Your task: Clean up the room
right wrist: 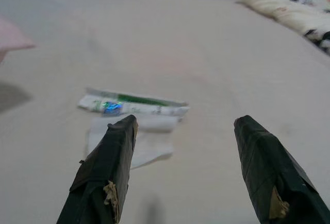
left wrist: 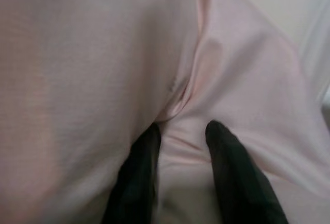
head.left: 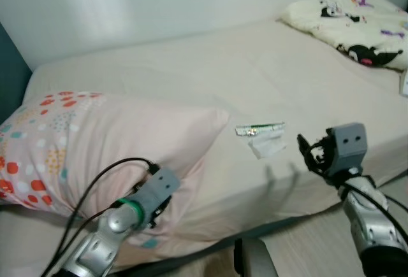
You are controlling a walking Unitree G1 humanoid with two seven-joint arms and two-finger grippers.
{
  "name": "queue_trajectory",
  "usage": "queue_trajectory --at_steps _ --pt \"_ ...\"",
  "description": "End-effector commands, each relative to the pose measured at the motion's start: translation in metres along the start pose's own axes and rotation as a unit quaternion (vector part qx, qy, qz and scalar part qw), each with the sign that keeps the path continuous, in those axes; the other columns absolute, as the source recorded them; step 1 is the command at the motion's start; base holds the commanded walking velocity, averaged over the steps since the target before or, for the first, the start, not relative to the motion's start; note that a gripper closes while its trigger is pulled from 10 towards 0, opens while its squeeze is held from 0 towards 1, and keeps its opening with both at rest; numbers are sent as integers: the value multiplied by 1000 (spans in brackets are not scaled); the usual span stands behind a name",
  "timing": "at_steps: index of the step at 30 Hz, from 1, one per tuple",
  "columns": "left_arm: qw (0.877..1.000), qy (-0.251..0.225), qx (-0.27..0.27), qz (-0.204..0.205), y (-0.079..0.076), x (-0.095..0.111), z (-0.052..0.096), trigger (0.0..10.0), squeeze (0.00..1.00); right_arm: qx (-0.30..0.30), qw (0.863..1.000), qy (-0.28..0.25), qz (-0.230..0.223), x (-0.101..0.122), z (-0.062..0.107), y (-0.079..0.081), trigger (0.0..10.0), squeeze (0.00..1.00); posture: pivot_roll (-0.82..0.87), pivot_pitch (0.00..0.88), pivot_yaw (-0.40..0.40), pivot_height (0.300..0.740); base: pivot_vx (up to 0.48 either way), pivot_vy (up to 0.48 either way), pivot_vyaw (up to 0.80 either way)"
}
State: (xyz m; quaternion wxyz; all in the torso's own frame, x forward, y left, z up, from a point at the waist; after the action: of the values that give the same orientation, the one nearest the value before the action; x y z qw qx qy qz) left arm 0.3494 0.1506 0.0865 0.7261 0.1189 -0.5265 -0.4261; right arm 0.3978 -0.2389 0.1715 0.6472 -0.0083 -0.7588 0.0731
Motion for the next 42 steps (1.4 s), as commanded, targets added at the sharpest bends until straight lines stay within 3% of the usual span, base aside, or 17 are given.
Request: queue_trajectory --at_steps 1,8,14,18,20,21,23,25,28,31,33,34,36,38,39,41,42 --pt "997 65 20 -30 27 -37 15 10000 0 13 1000 10 -5 -7 1 10 10000 0 -135 81 117 515 0 0 0" --pt "987 106 23 -119 45 -63 25 10000 0 21 1000 9 -7 -7 -1 15 10000 0 -140 75 114 515 0 0 0" --pt "960 167 68 -213 88 -90 42 10000 0 22 1000 14 -7 -11 0 15 10000 0 -129 84 115 515 0 0 0" --pt "954 195 72 -217 96 -106 48 10000 0 24 1000 16 -9 -12 0 18 10000 0 -126 94 118 515 0 0 0" --pt "952 227 81 -191 102 -128 54 10000 0 26 999 17 -11 -14 0 21 10000 0 -124 102 119 515 0 0 0" --pt "952 227 81 -191 102 -128 54 10000 0 26 999 17 -11 -14 0 21 10000 0 -124 102 119 515 0 0 0" --pt "950 263 94 -143 106 -153 62 10000 0 28 999 22 -14 -18 2 24 10000 0 -124 110 121 515 0 0 0" --pt "950 263 94 -143 106 -153 62 10000 0 28 999 22 -14 -18 2 24 10000 0 -124 110 121 515 0 0 0" --pt "925 324 193 -52 121 -193 87 10000 0 28 999 29 -17 -23 6 24 10000 0 -113 127 124 515 0 0 0" --pt "916 335 220 -29 124 -200 94 10000 0 28 999 30 -18 -24 7 25 10000 0 -112 128 124 515 0 0 0" --pt "884 359 294 50 122 -217 112 10000 0 30 999 32 -19 -26 7 27 10000 0 -108 137 121 515 0 0 0" --pt "884 359 294 50 122 -217 112 10000 0 30 999 32 -19 -26 7 27 10000 0 -108 137 121 515 0 0 0" --pt "849 373 362 94 123 -224 128 10000 0 34 999 33 -21 -27 7 30 10000 0 -106 141 118 515 0 0 0" --pt "815 372 436 90 138 -221 142 10000 0 38 998 35 -21 -28 6 33 10000 0 -101 144 110 515 0 0 0" --pt "815 372 436 90 138 -221 142 10000 0 38 998 35 -21 -28 6 33 10000 0 -101 144 110 515 0 0 0" --pt "780 359 507 81 158 -210 155 10000 0 41 998 36 -21 -28 5 34 10000 0 -100 144 109 515 0 0 0" --pt "780 359 507 81 158 -210 155 10000 0 41 998 36 -21 -28 5 34 10000 0 -100 144 109 515 0 0 0"
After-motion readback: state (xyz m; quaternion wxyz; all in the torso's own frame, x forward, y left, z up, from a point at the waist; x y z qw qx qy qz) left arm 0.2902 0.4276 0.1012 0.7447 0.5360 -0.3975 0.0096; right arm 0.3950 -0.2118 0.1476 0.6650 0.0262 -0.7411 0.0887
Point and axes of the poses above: a point about 5 cm out from each wrist's last joint towards the gripper, its own z axis pointing back from the gripper into the wrist, its own x axis along the axis of the wrist's last joint, y = z × x, the point moved 6 cm from there along -z, pointing out of the wrist towards the gripper, and after that the axes turned 6 degrees about -z, right-handed, at the moved point
